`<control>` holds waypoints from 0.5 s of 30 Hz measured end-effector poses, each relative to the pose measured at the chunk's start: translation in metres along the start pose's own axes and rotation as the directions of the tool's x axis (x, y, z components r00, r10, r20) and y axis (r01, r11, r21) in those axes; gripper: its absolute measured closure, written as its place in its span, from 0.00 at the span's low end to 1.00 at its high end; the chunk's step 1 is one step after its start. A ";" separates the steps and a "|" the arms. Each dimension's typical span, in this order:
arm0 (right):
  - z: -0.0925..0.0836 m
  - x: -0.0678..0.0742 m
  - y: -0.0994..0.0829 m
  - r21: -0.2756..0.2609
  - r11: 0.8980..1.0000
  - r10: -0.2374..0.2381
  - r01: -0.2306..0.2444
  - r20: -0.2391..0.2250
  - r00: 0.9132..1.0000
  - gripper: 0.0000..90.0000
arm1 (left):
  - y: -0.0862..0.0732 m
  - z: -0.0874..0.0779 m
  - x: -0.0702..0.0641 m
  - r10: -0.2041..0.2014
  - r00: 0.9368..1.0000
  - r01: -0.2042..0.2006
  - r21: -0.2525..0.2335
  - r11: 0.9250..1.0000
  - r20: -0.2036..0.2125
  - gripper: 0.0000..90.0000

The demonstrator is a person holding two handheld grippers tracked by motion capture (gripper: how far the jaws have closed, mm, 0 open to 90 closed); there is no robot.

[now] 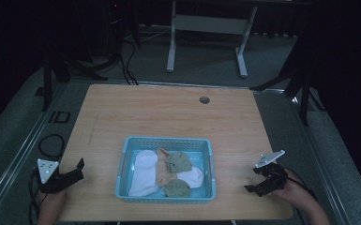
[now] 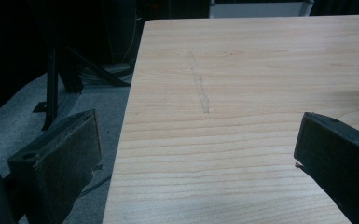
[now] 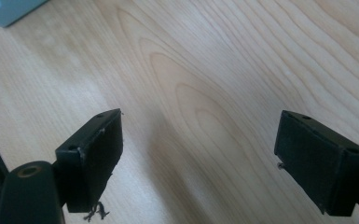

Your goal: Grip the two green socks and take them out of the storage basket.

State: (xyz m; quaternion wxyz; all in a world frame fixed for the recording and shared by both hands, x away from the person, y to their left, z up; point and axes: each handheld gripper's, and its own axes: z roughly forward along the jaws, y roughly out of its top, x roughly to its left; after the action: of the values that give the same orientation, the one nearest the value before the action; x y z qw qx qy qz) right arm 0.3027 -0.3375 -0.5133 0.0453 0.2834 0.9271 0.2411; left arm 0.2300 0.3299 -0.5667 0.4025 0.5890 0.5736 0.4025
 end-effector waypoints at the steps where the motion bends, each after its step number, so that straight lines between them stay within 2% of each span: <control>1: 0.000 0.001 0.002 0.000 1.000 -0.011 0.011 0.001 1.000 0.17 | 0.000 0.000 0.000 0.000 1.000 0.000 0.000 1.000 0.000 0.00; 4: -0.001 0.005 0.006 0.003 1.000 -0.030 0.030 -0.002 1.000 0.17 | 0.000 0.000 0.000 0.000 1.000 0.000 0.001 1.000 0.002 0.00; 6: -0.002 0.006 0.009 -0.001 1.000 -0.026 0.026 -0.011 1.000 0.20 | 0.000 0.000 0.000 0.000 1.000 0.000 0.000 1.000 0.002 0.00; 11: -0.004 0.008 0.016 -0.012 1.000 -0.006 0.006 -0.029 1.000 0.20 | 0.000 0.000 0.000 0.001 1.000 -0.001 0.000 1.000 0.002 0.00; 15: -0.005 0.012 0.023 -0.012 1.000 -0.028 0.027 -0.028 0.999 0.20 | 0.000 0.000 0.000 0.000 1.000 0.000 0.000 1.000 0.002 0.00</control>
State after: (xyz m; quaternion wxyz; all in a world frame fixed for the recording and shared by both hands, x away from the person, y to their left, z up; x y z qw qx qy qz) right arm 0.3029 -0.3161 -0.4973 0.0373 0.2670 0.9301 0.2496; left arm 0.2300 0.3299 -0.5667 0.4028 0.5895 0.5732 0.4020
